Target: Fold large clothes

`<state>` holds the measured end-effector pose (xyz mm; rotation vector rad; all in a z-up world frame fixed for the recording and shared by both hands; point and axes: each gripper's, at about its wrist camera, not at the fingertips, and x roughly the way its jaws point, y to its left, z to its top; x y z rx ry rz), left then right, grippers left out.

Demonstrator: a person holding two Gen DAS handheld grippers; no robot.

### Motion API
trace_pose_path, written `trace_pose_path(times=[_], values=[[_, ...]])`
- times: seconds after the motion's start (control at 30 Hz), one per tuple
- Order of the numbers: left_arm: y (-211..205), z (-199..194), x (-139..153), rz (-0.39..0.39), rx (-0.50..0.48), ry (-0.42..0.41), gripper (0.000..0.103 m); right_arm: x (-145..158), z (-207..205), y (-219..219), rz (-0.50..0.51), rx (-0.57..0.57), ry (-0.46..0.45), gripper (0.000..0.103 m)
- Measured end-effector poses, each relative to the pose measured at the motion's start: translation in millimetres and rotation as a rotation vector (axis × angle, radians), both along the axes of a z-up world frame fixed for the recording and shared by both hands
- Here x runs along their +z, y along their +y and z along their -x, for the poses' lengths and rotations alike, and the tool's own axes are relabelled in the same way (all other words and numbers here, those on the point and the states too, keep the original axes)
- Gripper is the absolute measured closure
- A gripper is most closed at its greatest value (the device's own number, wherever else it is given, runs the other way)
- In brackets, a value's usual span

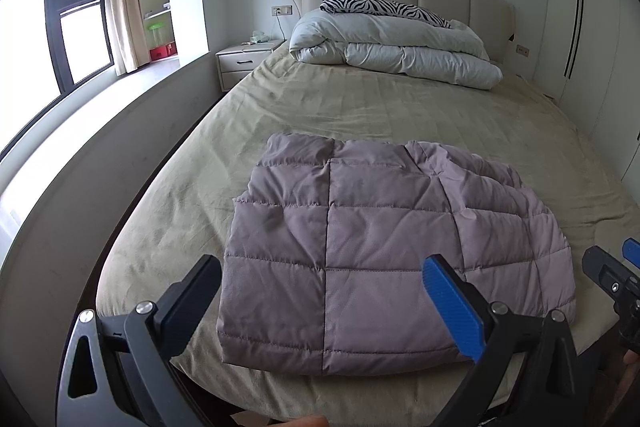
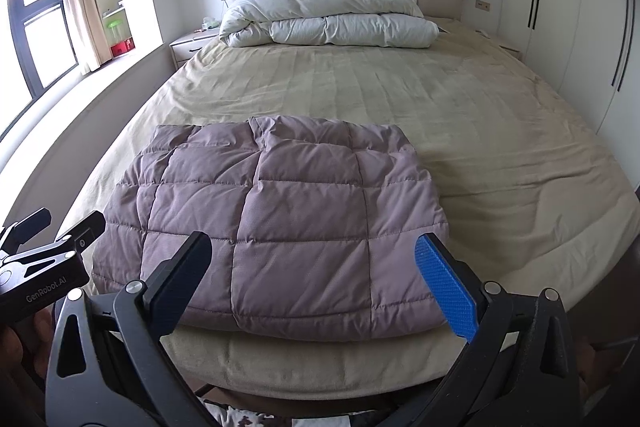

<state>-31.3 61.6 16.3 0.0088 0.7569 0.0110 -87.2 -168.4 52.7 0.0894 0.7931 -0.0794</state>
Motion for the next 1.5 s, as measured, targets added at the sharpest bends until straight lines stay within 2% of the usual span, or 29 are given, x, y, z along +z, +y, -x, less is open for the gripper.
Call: trace_pose_path(times=[1.5], values=[[1,-2,-10,-0.005,-0.006,0.022,0.000,-8,1,-1,0.013,-0.019,0.009,0.000]])
